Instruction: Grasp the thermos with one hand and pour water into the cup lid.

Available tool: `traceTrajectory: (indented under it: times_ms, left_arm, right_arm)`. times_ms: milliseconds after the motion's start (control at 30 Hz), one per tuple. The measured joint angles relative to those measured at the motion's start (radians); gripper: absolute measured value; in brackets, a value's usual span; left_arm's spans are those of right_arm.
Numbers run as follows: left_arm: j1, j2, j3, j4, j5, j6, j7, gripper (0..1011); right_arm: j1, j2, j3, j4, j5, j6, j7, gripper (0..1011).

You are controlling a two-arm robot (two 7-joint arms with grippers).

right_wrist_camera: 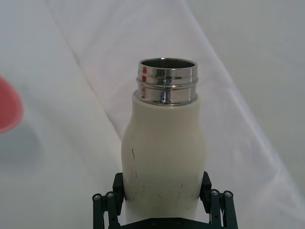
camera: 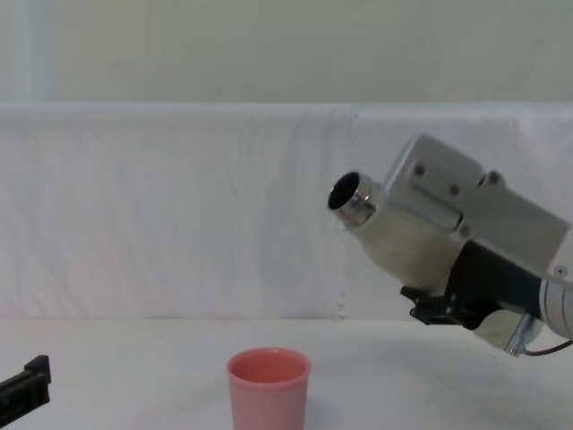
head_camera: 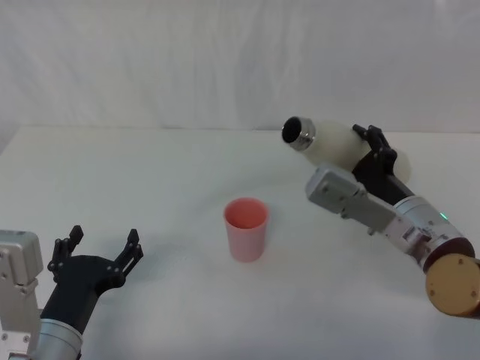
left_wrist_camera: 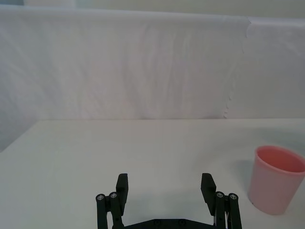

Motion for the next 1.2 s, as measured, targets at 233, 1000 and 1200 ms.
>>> traceTrajectory:
  times_ms: [233, 1000, 1200]
  left_arm:
    - [0.000, 0.000, 0.000, 0.000, 0.000, 0.000, 0.000, 1001]
    - [0.000, 0.000, 0.000, 0.000, 0.000, 0.000, 0.000, 1001]
    - [0.000, 0.000, 0.000, 0.000, 0.000, 0.000, 0.000, 1001]
  right_arm:
    - [-0.031, -0.051, 0.068, -0.012, 0.098, 0.005, -0.010, 951]
    - [-0.073, -0.164, 0.184, -0.012, 0.406, 0.036, 0.056, 952]
    - [-0.076, -0.173, 0.195, -0.011, 0.487, 0.051, 0.090, 952]
